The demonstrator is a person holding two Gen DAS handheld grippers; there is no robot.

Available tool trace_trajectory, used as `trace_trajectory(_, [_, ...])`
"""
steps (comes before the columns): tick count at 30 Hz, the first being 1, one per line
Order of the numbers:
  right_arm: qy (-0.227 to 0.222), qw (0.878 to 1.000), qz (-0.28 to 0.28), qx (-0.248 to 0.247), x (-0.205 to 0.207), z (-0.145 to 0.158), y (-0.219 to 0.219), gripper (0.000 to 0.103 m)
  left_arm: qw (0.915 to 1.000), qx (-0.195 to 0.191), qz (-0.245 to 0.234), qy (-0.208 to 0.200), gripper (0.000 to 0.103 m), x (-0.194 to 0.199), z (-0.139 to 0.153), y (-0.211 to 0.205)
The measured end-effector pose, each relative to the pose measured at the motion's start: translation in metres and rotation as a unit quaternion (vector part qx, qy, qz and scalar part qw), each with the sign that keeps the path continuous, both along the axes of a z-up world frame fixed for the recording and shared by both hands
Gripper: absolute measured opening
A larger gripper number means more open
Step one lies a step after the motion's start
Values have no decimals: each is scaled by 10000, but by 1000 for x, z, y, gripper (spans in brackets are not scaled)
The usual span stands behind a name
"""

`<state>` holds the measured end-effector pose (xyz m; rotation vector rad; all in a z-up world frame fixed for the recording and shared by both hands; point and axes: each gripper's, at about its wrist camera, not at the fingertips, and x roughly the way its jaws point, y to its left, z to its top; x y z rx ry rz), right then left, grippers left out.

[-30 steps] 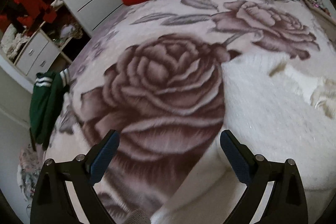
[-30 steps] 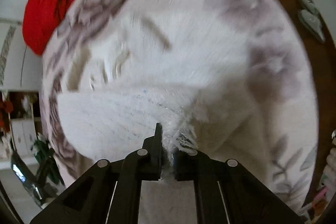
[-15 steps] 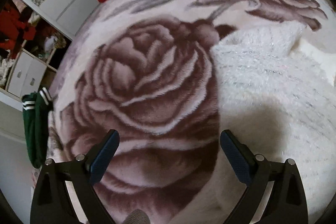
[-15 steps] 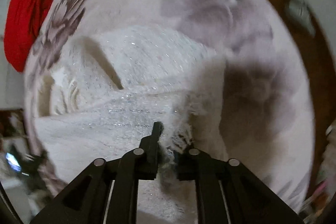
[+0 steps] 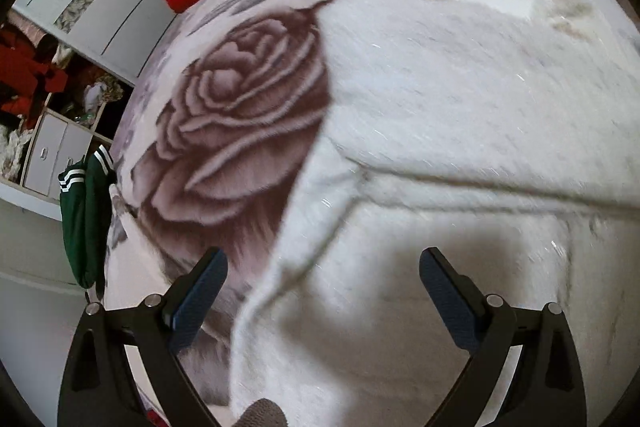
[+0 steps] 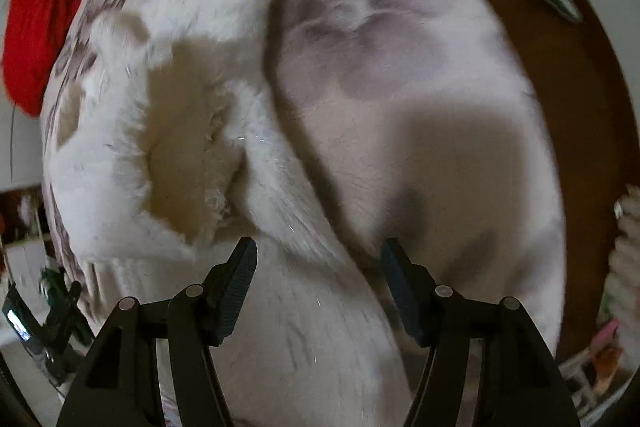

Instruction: Fold large clothes

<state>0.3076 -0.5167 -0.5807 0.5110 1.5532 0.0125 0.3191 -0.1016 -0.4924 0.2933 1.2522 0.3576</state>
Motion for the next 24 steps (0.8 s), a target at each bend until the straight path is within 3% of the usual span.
trace_trajectory(1, [-86, 9999, 104, -32, 5, -1, 5, 27, 10000, 76, -54, -11, 98, -2, -2, -6])
trace_trajectory(2, [-267, 9994, 185, -92, 11, 0, 9, 5, 9998, 178, -102, -12, 98, -3, -4, -11])
trace_trajectory(4, [-378, 9980, -208, -465, 21, 0, -1, 7, 9991, 379, -184, 30, 98, -7, -8, -19])
trace_trajectory(6, [-72, 9980, -608, -135, 24, -18, -15, 7, 9991, 386, -166, 114, 98, -13, -8, -24])
trace_trajectory(8, [-8, 9993, -289, -231, 25, -16, -7, 10, 9993, 325, -138, 122, 98, -22, -3, -27])
trace_trajectory(10, [119, 9987, -22, -503, 19, 1, 1, 28, 9994, 283, -129, 119, 98, -32, 1, -29])
trace_trajectory(13, [266, 9974, 156, -651, -15, 30, 12, 48, 9996, -24, -87, 262, 98, -51, -3, -31])
trace_trajectory(16, [413, 9976, 140, -543, -67, 45, 21, 51, 9986, -297, -177, 399, 98, -71, -11, -39])
trace_trajectory(19, [600, 9967, -237, -484, -115, 40, 16, 58, 9981, -343, -341, 373, 98, -86, -11, -46])
trace_trajectory(22, [865, 9938, -667, -190, -151, 17, 18, 56, 9973, -403, -485, 378, 98, -98, -15, -48])
trace_trajectory(23, [867, 9934, -711, -259, -158, 11, 20, 46, 9971, -400, -525, 384, 98, -101, -16, -47])
trace_trajectory(24, [748, 9933, -744, -475, -163, 10, 22, 11, 9969, -391, -555, 391, 98, -104, -16, -46])
